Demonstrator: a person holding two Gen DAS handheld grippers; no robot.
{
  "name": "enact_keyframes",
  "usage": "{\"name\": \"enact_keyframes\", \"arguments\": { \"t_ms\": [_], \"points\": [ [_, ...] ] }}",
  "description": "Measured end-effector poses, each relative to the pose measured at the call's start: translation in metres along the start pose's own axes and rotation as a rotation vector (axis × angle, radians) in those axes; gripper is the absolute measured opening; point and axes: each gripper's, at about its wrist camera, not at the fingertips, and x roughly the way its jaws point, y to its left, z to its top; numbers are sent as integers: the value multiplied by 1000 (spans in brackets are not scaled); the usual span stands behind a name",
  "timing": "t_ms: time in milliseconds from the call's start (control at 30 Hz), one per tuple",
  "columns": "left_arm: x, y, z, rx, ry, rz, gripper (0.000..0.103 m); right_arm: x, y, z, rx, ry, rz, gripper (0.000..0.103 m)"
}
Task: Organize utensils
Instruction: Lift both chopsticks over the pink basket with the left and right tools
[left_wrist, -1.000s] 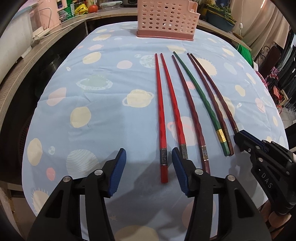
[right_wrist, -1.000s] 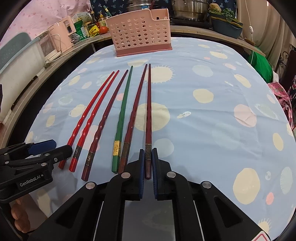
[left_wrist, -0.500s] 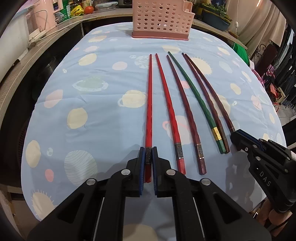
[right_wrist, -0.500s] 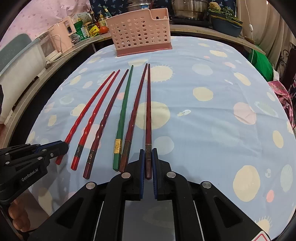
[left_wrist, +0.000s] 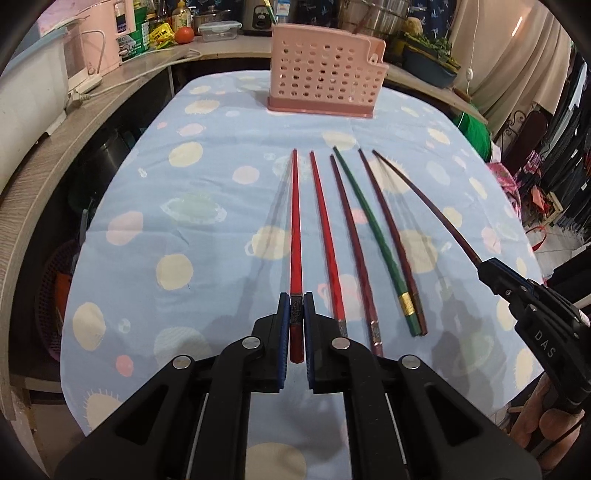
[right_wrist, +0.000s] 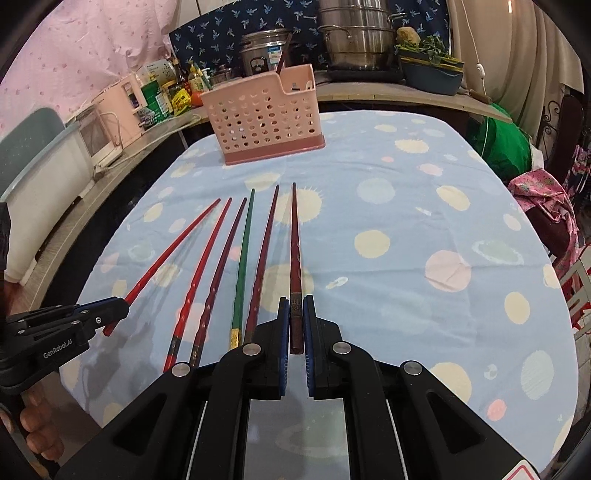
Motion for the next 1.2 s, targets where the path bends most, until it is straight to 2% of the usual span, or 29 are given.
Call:
{"name": "enact_keyframes", "arguments": {
  "t_ms": [433,600,767,1200],
  "points": [
    [-53,11,57,-49,-142,-18,7,-43,-16,61,32,-171,2,7],
    [-66,16,84,-63,-192,-3,7,-53,-19,87,38,-230,13,7],
    [-81,16,110,-60,-258,4,7,-55,-25,110,59,-269,20,7],
    [-95,6,177,-41,-362,3,7,-60,-33,177,99,-361,84,7]
  ]
}}
